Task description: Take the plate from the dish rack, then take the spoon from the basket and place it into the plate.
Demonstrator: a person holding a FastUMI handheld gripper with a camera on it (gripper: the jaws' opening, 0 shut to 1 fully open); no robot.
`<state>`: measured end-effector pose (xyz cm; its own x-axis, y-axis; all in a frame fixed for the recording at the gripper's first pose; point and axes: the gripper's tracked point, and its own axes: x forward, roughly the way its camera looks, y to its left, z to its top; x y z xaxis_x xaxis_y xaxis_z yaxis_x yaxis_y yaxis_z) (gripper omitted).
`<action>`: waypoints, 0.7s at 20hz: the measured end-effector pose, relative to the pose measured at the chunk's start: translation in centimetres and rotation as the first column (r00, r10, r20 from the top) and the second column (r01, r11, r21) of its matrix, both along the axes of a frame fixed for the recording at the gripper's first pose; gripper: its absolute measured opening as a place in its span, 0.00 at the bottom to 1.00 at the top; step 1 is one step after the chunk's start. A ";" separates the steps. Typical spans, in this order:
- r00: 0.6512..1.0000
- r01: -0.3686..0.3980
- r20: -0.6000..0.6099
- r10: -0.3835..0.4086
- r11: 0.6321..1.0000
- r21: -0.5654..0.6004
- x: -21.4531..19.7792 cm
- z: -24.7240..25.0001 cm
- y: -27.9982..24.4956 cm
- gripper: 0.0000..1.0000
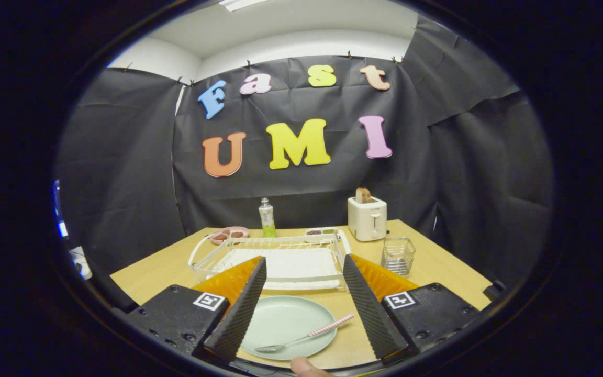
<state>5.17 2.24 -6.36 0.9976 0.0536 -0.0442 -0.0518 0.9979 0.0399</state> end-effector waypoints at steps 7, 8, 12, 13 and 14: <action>0.998 0.056 0.034 -0.057 0.998 0.024 -2.9 1.4 -2.9 1.00; 0.998 0.053 0.044 -0.055 0.998 0.040 -3.3 1.9 -3.0 1.00; 0.995 0.075 0.066 -0.079 0.996 0.056 -4.8 3.0 -4.4 1.00; 0.995 0.075 0.068 -0.079 0.996 0.054 -5.3 3.3 -4.5 1.00; 0.994 0.080 0.075 -0.084 0.995 0.055 -5.8 3.7 -4.6 1.00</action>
